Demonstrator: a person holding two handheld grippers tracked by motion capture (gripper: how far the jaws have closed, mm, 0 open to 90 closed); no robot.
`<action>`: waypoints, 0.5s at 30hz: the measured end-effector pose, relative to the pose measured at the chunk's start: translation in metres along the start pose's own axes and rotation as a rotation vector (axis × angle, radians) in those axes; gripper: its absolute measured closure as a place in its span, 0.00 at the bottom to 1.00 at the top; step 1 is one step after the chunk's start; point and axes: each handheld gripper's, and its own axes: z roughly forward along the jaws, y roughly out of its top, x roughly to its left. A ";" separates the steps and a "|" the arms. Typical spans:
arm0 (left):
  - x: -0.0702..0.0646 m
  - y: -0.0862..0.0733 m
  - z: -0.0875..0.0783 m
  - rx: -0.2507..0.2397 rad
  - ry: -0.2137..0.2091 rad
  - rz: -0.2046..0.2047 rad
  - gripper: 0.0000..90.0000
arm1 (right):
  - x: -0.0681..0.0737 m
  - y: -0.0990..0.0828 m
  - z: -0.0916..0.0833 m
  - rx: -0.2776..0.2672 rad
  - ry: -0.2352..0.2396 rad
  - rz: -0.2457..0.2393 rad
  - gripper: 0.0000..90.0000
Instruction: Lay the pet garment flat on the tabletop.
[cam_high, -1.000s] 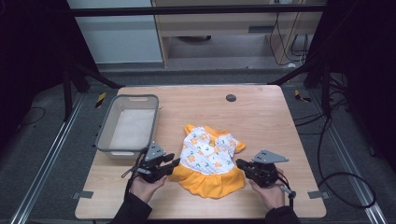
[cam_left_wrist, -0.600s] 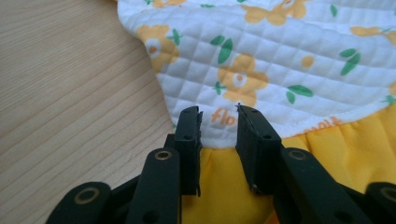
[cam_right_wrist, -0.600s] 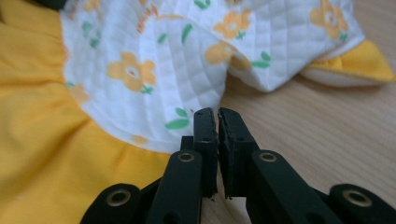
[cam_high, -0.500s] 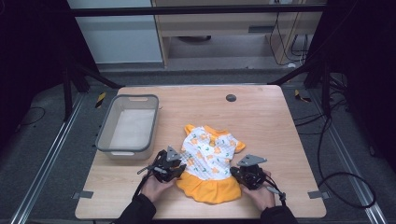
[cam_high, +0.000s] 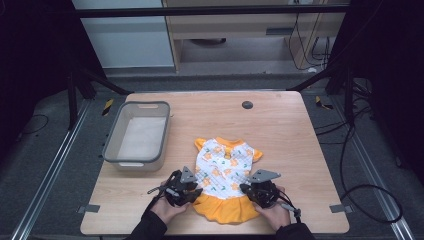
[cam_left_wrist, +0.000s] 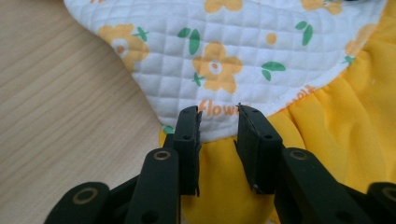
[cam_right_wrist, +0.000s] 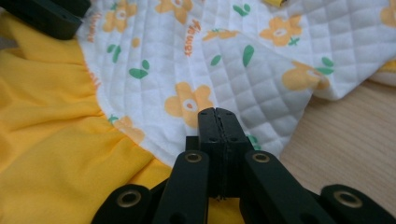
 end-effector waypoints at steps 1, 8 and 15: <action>-0.002 -0.001 -0.001 0.004 -0.005 0.006 0.77 | -0.001 -0.001 0.000 0.009 -0.001 0.002 1.00; 0.000 0.000 -0.024 -0.103 -0.015 -0.028 0.73 | -0.003 -0.002 -0.002 0.019 -0.035 -0.003 1.00; 0.004 -0.025 -0.050 -0.124 0.009 -0.072 0.64 | -0.007 -0.003 -0.014 -0.038 -0.032 0.007 1.00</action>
